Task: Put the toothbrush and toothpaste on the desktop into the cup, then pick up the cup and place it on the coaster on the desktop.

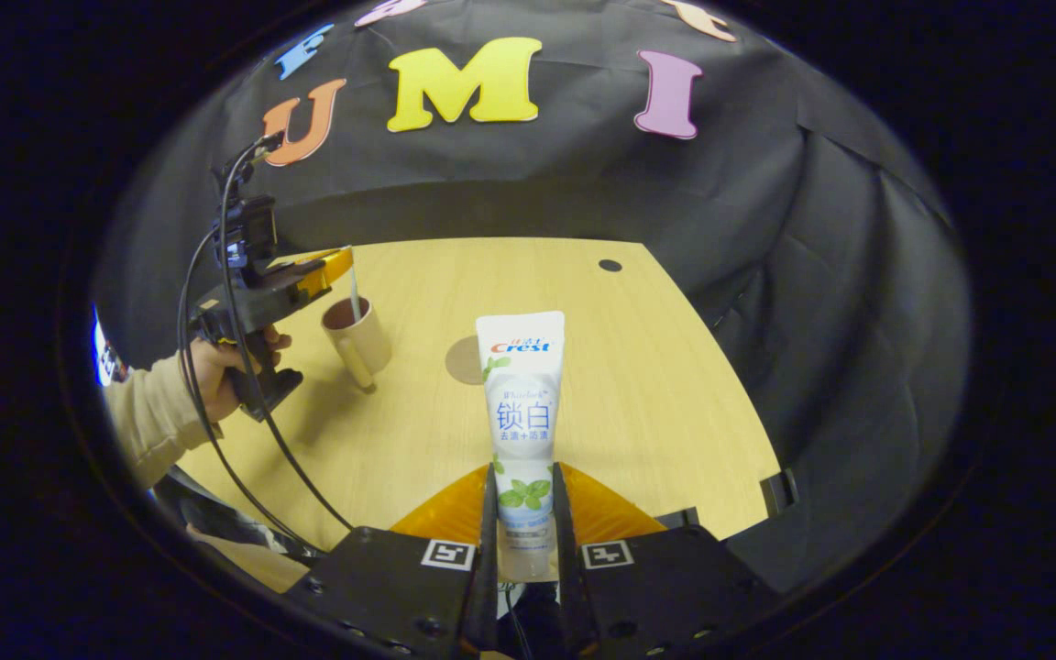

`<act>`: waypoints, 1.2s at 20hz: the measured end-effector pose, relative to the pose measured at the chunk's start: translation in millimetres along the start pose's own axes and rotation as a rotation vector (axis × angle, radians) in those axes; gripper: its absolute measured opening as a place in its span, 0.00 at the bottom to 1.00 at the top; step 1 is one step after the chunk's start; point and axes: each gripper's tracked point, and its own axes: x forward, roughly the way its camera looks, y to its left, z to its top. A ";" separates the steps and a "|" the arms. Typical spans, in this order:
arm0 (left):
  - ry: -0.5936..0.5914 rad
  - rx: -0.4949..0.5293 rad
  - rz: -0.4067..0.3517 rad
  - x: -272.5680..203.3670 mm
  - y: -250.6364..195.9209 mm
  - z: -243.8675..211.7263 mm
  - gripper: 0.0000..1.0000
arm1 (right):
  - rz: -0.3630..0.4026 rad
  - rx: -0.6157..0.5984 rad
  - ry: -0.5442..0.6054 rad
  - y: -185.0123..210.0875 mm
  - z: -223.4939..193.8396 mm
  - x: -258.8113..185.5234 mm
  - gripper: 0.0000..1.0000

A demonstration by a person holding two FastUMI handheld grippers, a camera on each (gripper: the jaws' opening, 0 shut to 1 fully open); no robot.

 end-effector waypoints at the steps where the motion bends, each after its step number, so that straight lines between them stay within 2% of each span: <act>1: 0.013 0.006 0.000 -3.7 1.1 -2.8 0.28 | 0.005 -0.007 -0.002 1.1 1.6 1.0 0.28; 2: 0.026 0.011 -0.002 -9.7 2.2 -3.5 0.44 | 0.014 -0.014 -0.004 5.9 7.3 4.3 0.28; 5: 0.024 0.007 0.033 -33.0 20.5 1.3 0.66 | 0.054 -0.018 -0.026 23.4 25.0 11.8 0.27; 6: 0.015 -0.003 0.042 -42.5 25.8 5.5 0.78 | 0.071 -0.015 -0.035 30.7 31.7 15.6 0.27; 8: 0.013 -0.011 0.060 -60.6 36.8 8.8 0.84 | 0.113 0.002 -0.050 48.7 47.4 24.3 0.27; 12: 0.017 0.004 0.112 -100.1 68.1 16.1 0.90 | 0.191 0.017 -0.094 94.4 89.1 45.1 0.28; 19: 0.024 -0.012 0.172 -173.6 108.5 34.0 0.90 | 0.326 -0.017 -0.261 192.7 171.2 79.2 0.28; 24: 0.052 -0.002 0.218 -213.2 131.4 38.3 0.90 | 0.360 -0.071 -0.345 238.1 187.5 125.1 0.30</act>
